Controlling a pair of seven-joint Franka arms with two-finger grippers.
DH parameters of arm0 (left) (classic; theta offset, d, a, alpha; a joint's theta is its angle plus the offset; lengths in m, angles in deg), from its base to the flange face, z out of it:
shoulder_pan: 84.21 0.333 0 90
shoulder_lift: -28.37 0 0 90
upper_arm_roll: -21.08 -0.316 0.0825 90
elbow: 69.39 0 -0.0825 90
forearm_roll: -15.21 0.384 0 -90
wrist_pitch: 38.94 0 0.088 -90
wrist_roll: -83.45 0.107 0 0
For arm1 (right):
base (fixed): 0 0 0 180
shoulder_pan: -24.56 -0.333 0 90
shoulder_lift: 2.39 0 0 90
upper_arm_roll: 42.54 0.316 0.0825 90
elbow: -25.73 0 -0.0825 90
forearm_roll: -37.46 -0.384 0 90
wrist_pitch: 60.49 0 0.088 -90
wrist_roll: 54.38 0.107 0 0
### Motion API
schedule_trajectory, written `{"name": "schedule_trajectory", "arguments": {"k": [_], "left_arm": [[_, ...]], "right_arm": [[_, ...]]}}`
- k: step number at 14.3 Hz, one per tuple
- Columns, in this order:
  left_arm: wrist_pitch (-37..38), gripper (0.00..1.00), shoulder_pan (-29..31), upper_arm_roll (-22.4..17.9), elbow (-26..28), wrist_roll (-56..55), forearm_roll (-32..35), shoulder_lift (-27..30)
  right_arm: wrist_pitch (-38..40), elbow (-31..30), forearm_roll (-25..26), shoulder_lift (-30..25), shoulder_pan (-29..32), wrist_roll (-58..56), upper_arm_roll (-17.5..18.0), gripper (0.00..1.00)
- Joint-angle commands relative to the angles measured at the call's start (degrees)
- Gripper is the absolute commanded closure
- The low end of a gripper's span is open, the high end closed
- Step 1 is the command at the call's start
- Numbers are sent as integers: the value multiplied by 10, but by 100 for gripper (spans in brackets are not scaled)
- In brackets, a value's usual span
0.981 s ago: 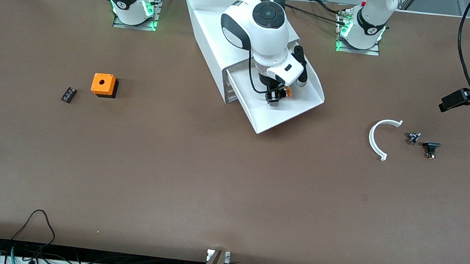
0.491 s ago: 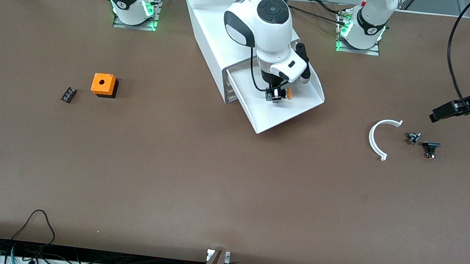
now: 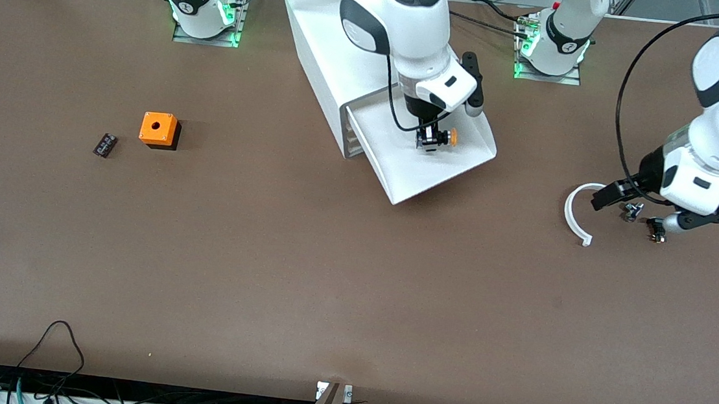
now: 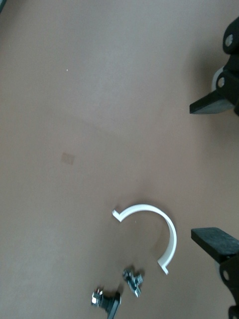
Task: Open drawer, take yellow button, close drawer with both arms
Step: 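Lift the button with the right gripper while the left gripper reaches the drawer, then push the drawer shut with the left gripper while the right gripper carries the button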
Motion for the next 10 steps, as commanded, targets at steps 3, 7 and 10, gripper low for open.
{"name": "schedule_trajectory", "arguments": {"k": [3, 7, 10], "left_arm": [[-116, 0, 1, 49, 75, -87, -10, -6], [-191, 0, -10, 93, 103, -177, -10, -35], [-271, 0, -29, 112, 156, -214, -10, -49]], "right_arm": [[1, -8, 2, -52, 40, 143, -2, 84], [5, -70, -8, -98, 104, 200, -2, 84], [5, -135, -6, -125, 162, 268, -2, 83]]}}
